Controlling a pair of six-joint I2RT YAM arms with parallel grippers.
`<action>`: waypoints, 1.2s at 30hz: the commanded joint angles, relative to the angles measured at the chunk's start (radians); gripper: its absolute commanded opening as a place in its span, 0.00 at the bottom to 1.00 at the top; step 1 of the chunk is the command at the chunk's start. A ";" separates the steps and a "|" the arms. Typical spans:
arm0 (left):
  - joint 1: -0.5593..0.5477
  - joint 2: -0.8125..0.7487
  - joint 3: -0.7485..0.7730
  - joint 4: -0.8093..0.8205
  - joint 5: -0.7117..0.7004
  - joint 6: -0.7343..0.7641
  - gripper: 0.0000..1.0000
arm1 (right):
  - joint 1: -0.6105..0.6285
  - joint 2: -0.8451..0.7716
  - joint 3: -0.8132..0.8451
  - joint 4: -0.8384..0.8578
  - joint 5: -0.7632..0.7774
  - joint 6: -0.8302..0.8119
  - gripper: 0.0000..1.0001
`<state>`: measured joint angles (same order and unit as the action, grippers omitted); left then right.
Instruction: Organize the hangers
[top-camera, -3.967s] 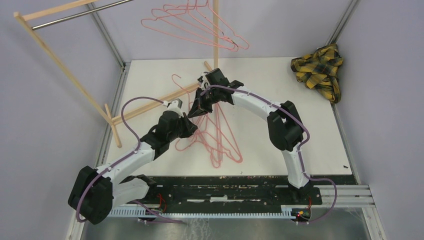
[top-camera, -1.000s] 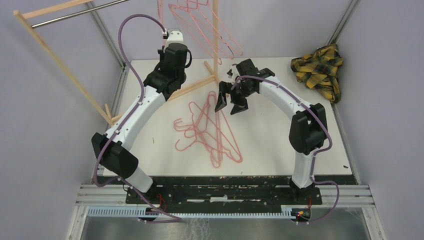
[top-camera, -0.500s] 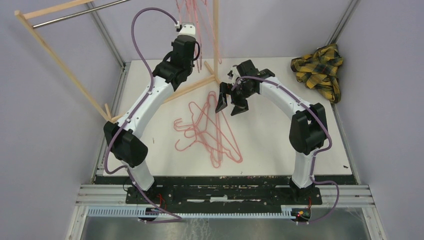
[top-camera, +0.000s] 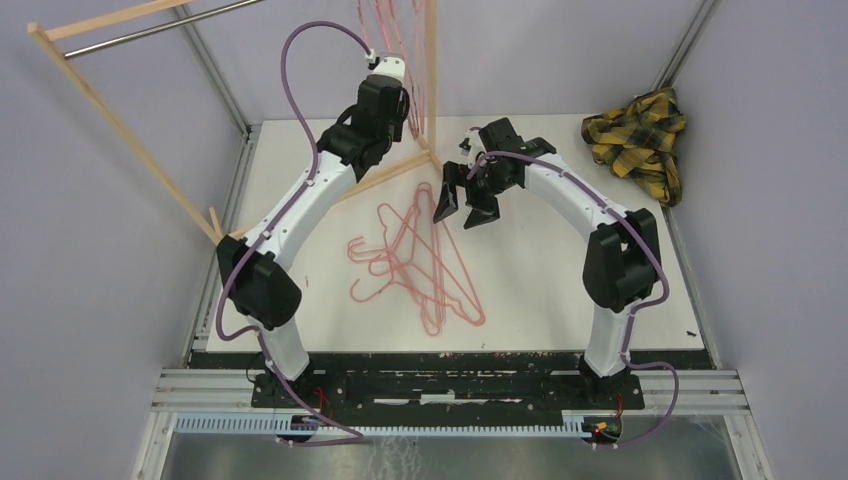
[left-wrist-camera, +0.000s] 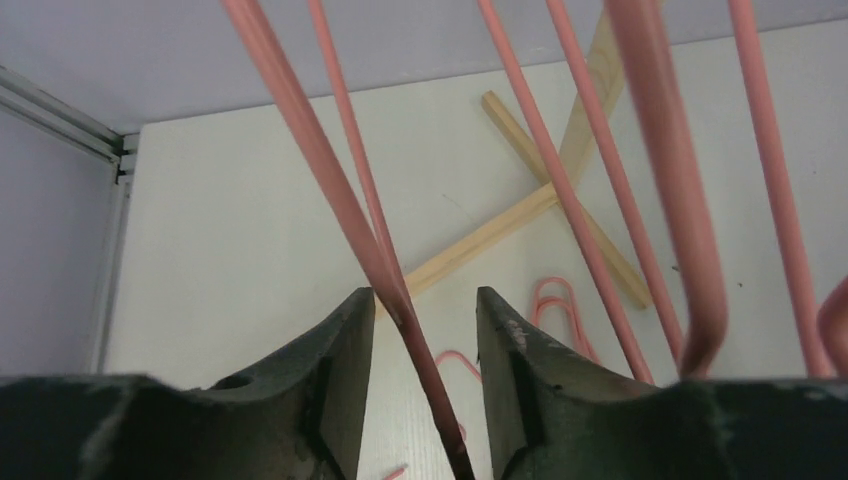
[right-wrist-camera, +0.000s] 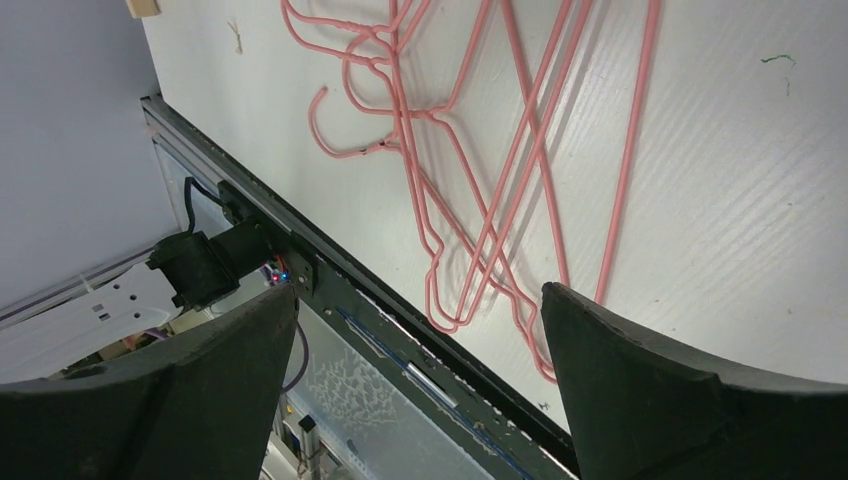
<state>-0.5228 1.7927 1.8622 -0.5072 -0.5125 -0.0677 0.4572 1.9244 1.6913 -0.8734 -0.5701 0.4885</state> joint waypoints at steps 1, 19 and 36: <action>-0.005 -0.089 -0.030 0.008 0.062 -0.005 0.57 | -0.018 -0.097 -0.049 0.110 -0.061 0.042 1.00; -0.004 -0.530 -0.549 0.112 0.449 -0.114 0.99 | 0.105 -0.084 0.032 -0.076 0.134 -0.153 0.97; -0.004 -0.828 -0.944 0.007 0.363 -0.248 1.00 | 0.319 0.312 0.291 -0.113 0.185 -0.229 0.75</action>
<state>-0.5243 0.9951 0.9646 -0.4946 -0.1253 -0.2241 0.7395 2.1849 1.9072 -0.9657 -0.4164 0.2993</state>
